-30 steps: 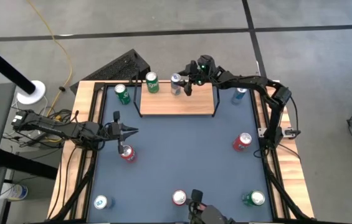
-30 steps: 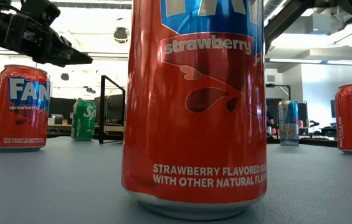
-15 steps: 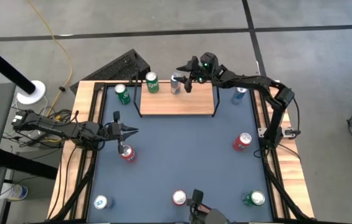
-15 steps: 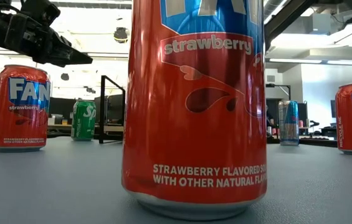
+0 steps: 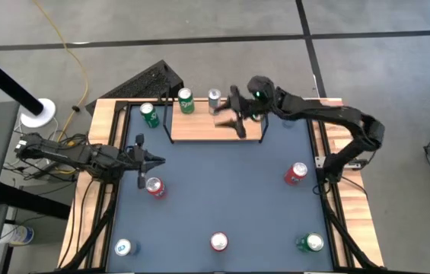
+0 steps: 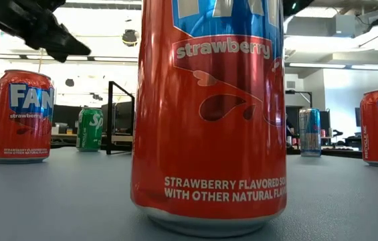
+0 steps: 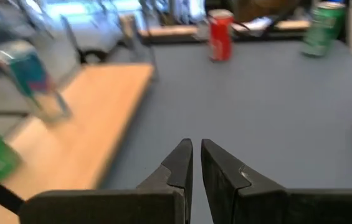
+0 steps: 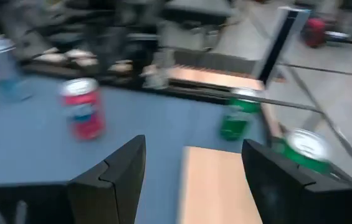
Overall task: Place canned beverage on shelf
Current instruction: Put the top left orange soda can on the shelf
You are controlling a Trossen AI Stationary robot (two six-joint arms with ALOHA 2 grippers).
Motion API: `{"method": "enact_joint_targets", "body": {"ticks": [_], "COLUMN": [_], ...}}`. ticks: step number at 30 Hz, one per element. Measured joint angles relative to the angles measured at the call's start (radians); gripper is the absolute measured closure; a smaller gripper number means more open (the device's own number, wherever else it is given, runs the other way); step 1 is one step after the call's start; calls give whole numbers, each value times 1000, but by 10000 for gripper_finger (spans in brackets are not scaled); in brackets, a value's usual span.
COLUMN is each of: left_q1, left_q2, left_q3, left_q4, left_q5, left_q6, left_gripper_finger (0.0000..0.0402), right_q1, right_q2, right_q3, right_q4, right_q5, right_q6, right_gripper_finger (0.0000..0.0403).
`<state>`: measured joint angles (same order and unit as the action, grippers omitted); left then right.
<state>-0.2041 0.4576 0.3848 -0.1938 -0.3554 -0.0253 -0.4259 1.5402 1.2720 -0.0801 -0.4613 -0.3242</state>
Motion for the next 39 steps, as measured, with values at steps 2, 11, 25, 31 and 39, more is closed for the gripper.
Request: {"method": "enact_joint_targets", "body": {"ticks": [2,11,25,31,39], "left_q1": [-14,-141,-261,-289,-290], "left_q2": [1,2,150,249,338], "left_q3": [16,18,94,197,224], "left_q4": [-61,14,-131,-260,-358], "left_q5": [77,215,86,80,3], "left_q6": [-59,-91,-65,-78,-87], "left_gripper_finger": [379,360,171,125,120], "right_q1": [68,282,352,417,483], "right_q2": [-33,-51,-31,-31,-29], "right_q3": [0,0,0,0,0], "right_q4": [-70,-144,-190,-228,-244], "right_q5": [45,287,336,350,445], "right_q6": [-40,-159,-92,-67,-84], "right_gripper_finger": [148,148,148,148,148]}}
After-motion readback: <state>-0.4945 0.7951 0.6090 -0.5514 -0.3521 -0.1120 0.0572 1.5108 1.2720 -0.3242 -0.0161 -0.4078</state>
